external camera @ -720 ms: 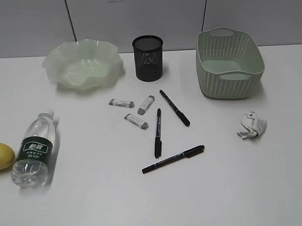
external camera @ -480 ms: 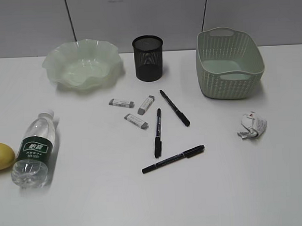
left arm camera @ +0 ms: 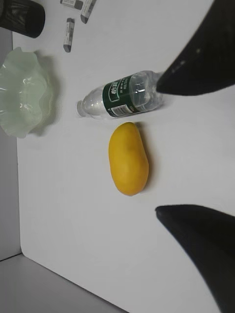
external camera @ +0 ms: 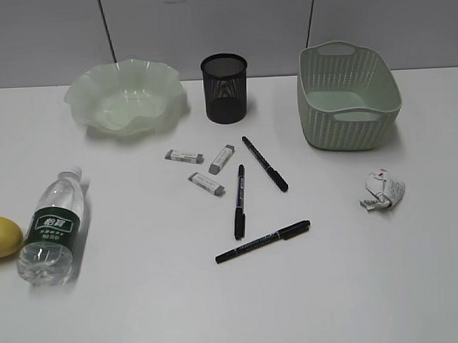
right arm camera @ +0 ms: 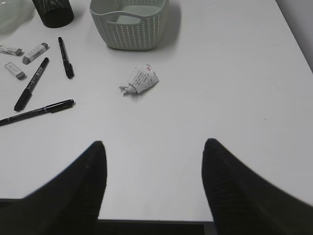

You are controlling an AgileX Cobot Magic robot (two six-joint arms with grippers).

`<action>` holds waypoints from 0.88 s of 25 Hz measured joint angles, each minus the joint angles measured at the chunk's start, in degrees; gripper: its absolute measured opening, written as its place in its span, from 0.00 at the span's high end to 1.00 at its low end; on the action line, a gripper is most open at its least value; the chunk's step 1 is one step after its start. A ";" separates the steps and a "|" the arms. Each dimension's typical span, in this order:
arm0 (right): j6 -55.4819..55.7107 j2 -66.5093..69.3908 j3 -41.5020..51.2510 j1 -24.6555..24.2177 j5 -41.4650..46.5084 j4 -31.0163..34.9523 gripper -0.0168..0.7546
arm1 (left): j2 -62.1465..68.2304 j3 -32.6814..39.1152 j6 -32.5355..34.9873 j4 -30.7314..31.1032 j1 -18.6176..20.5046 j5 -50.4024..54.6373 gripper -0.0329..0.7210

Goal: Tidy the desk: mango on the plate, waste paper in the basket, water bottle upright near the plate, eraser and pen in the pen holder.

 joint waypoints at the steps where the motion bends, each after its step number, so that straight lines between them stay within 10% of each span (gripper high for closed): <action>1: 0.00 0.00 0.00 0.00 0.00 0.00 0.34 | 0.00 0.00 0.00 0.00 0.00 0.00 0.26; 22: 0.00 0.00 0.00 0.00 0.00 0.00 0.34 | 23.30 -7.98 8.35 2.42 0.00 -5.72 0.22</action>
